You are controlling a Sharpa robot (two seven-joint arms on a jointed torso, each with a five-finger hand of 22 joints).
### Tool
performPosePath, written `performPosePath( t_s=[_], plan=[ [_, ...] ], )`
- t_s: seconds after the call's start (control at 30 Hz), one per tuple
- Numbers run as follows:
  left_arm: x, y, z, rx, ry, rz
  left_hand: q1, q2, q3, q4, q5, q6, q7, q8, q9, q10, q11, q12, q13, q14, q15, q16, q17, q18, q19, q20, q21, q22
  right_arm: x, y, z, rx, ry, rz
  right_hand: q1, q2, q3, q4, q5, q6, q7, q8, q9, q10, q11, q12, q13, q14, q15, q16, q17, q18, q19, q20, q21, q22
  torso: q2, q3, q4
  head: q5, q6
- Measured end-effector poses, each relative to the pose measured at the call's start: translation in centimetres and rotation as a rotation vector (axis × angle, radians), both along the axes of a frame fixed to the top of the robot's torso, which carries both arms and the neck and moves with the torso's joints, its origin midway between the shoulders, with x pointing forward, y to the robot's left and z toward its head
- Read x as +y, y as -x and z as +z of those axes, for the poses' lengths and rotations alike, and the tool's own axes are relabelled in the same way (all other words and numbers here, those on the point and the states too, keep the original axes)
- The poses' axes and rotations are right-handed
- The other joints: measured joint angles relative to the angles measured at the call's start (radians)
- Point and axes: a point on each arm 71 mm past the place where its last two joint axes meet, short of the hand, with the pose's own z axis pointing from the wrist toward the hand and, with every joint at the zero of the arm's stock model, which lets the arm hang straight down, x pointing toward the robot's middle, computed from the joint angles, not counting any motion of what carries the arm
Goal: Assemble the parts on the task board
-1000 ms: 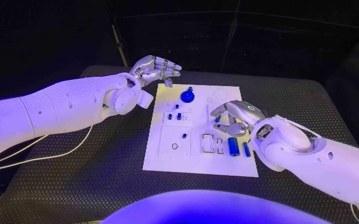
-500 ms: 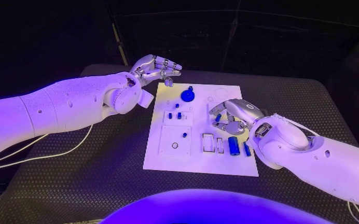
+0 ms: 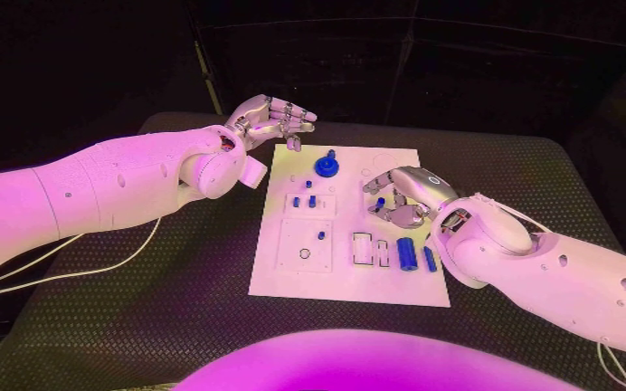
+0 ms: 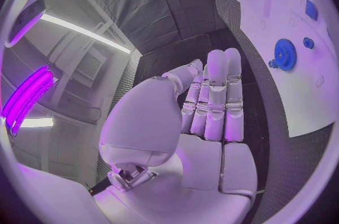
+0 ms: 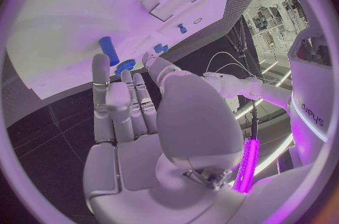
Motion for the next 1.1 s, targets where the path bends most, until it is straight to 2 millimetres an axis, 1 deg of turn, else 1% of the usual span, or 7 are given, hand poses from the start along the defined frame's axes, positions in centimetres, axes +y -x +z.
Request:
performPosePath(
  t_s=[0.13,0.37,0.47,0.67,0.93,1.0,1.1],
  plan=[
    [0.0,0.0,0.0,0.0,0.0,0.0,0.0,0.0,0.0,0.0,0.0,0.0,0.0,0.0,0.0,0.0,0.0,0.0,0.0,0.0,0.0,0.0,0.0,0.0,0.0,0.0,0.0,0.0,-0.2,-0.3,-0.2,0.0,0.017,-0.009,0.005,-0.005,-0.012,0.001,0.0,-0.017,-0.003,0.0,-0.001,-0.027,0.006,-0.005,0.0,-0.007,0.007,-0.006,-0.019,0.0,-0.005,0.006,-0.005,-0.002,0.0,0.0,0.0,0.0,0.001],
    [0.0,0.0,0.0,0.0,0.0,-0.001,0.0,0.0,0.0,0.0,0.0,0.0,0.0,0.0,0.0,0.0,0.0,0.0,0.0,0.0,0.0,-0.004,-0.001,0.0,0.0,0.0,0.0,0.0,-0.7,-0.7,-0.5,0.017,0.067,-0.018,0.013,0.003,-0.016,0.003,-0.004,-0.017,-0.003,0.0,0.0,-0.028,0.004,-0.005,0.0,-0.007,0.007,-0.007,-0.023,0.0,-0.006,0.006,-0.005,-0.002,-0.001,-0.0004,0.0001,-0.001,-0.001],
    [0.0,0.0,0.0,0.0,0.0,-0.001,0.0,0.0,0.0,0.0,0.0,0.0,0.0,0.0,0.0,0.0,0.0,0.0,0.0,0.0,0.0,-0.004,-0.001,0.0,0.0,0.0,0.0,0.0,-0.7,-0.7,-0.6,0.026,0.088,-0.018,0.017,0.007,-0.016,0.003,-0.004,-0.007,0.005,0.0,0.002,-0.028,0.003,0.004,0.0,-0.007,0.007,-0.006,-0.017,0.0,-0.006,0.006,-0.005,-0.002,-0.001,-0.0003,0.0001,-0.001,-0.001],
    [0.0,0.0,0.0,0.001,0.0,-0.001,0.0,0.0,0.0,0.0,0.0,0.0,0.0,0.0,0.0,0.0,0.0,0.0,0.0,0.0,0.0,-0.004,-0.001,0.0,0.0,0.0,0.0,-0.001,-0.7,-0.8,-0.8,0.034,0.118,-0.022,0.028,0.017,-0.016,0.003,-0.004,0.017,0.005,0.007,0.003,-0.001,0.003,0.019,0.001,-0.003,0.002,0.009,0.0,0.0,-0.006,0.006,-0.005,-0.002,-0.001,-0.0004,0.0005,-0.002,-0.001],
    [0.0,0.0,0.0,0.001,0.0,-0.001,0.0,0.0,0.0,0.0,0.0,0.0,0.0,0.0,0.0,0.0,0.0,0.0,0.0,0.0,0.0,-0.004,-0.001,0.0,0.0,0.0,0.0,-0.001,-0.8,-0.9,-1.1,0.041,0.146,-0.029,0.031,0.022,0.026,0.019,-0.009,0.068,-0.002,0.012,0.004,0.069,-0.007,0.027,-0.001,0.029,-0.008,0.042,0.046,0.0,0.047,-0.004,0.041,0.061,-0.001,-0.0008,0.0008,-0.001,-0.001],
    [0.0,0.0,0.0,0.001,0.0,-0.001,0.0,0.0,0.0,0.0,0.0,0.0,0.0,0.0,0.0,0.0,0.0,0.0,0.0,0.0,0.0,-0.004,-0.001,0.0,0.0,0.0,0.0,-0.001,-0.8,-1.0,-1.1,0.04,0.149,-0.029,0.03,0.031,0.045,0.021,-0.016,0.084,-0.003,0.012,0.004,0.091,-0.011,0.027,-0.001,0.038,-0.011,0.052,0.064,0.0,0.065,-0.008,0.057,0.085,-0.001,-0.0008,0.0007,-0.001,-0.001],
    [0.0,0.0,0.0,0.001,0.0,-0.001,0.0,0.0,0.0,0.0,0.0,0.0,0.0,0.0,0.0,0.0,0.0,0.0,0.0,0.0,0.0,-0.004,-0.001,0.0,0.0,0.0,0.0,-0.001,-0.7,-1.0,-1.1,0.038,0.15,-0.028,0.031,0.032,0.066,0.023,-0.022,0.1,-0.007,0.018,0.005,0.115,-0.016,0.027,-0.001,0.044,-0.015,0.058,0.08,0.0,0.083,-0.011,0.074,0.111,-0.001,-0.0008,0.0007,-0.001,-0.002]
  ],
)
